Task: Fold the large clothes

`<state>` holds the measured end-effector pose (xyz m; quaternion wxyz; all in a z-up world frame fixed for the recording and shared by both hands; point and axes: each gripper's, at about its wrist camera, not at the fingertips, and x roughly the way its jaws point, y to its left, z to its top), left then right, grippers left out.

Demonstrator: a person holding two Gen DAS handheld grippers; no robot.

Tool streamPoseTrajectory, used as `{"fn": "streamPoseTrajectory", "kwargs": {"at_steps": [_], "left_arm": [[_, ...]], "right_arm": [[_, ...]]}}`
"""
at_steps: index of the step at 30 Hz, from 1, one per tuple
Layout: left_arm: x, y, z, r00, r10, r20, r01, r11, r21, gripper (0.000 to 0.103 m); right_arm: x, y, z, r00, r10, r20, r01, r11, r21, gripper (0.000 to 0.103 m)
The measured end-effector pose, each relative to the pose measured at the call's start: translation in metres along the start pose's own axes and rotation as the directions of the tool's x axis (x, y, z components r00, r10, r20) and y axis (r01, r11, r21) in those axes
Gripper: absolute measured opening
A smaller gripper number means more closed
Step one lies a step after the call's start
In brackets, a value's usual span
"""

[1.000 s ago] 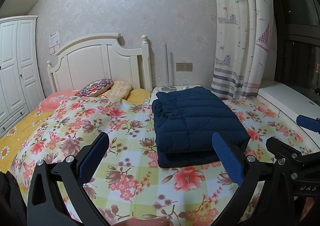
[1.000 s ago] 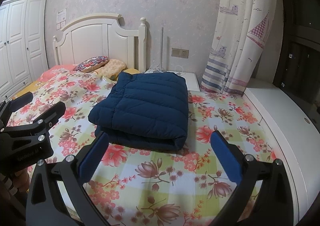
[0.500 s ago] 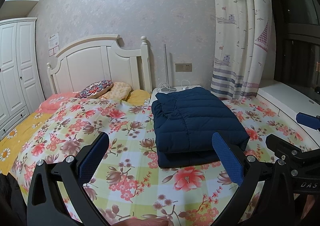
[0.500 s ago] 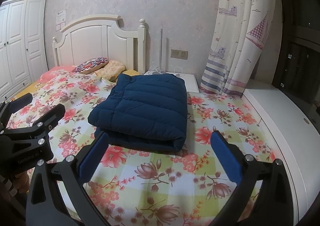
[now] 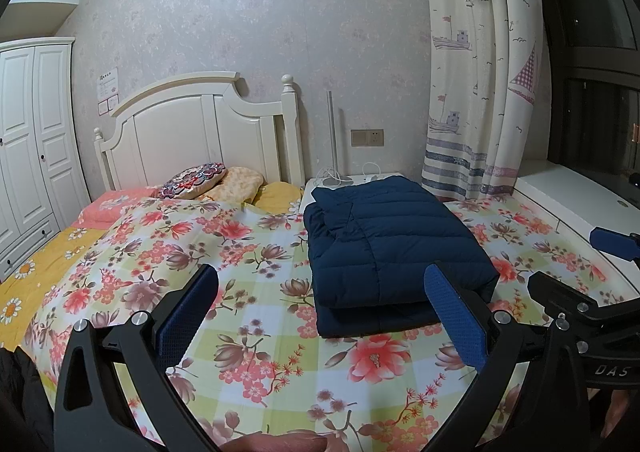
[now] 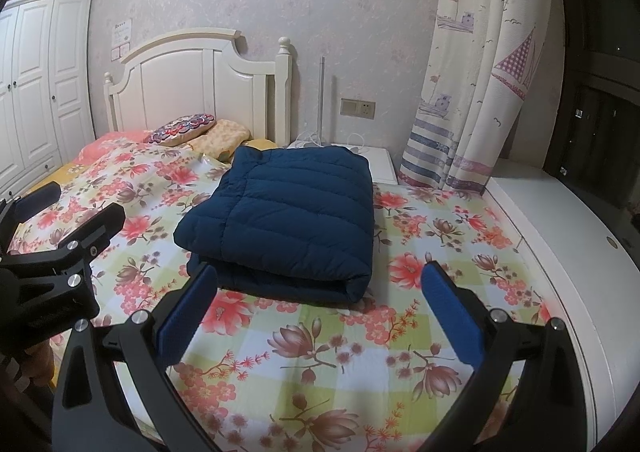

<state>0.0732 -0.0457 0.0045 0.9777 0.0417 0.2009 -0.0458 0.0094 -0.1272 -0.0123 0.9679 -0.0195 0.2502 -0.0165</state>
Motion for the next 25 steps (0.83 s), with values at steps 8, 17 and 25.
{"fn": "streamPoseTrajectory", "kwargs": {"at_steps": [8,17,25], "left_arm": [[0.007,0.001,-0.004,1.0,-0.005,-0.011,0.005,1.0,0.007,0.099],[0.033,0.002,-0.017,0.998,-0.067,-0.009,0.067,0.998,-0.008,0.099],[0.141,0.125,-0.005,0.974,0.007,-0.228,-0.042,0.988,-0.148,0.099]], "right_arm": [[0.009,0.002,-0.005,1.0,0.003,-0.018,-0.003,1.0,-0.004,0.101],[0.046,-0.001,-0.02,0.996,0.01,-0.085,-0.009,1.0,0.007,0.101],[0.093,-0.129,-0.004,0.973,-0.181,-0.145,0.192,0.979,0.063,0.1]]}}
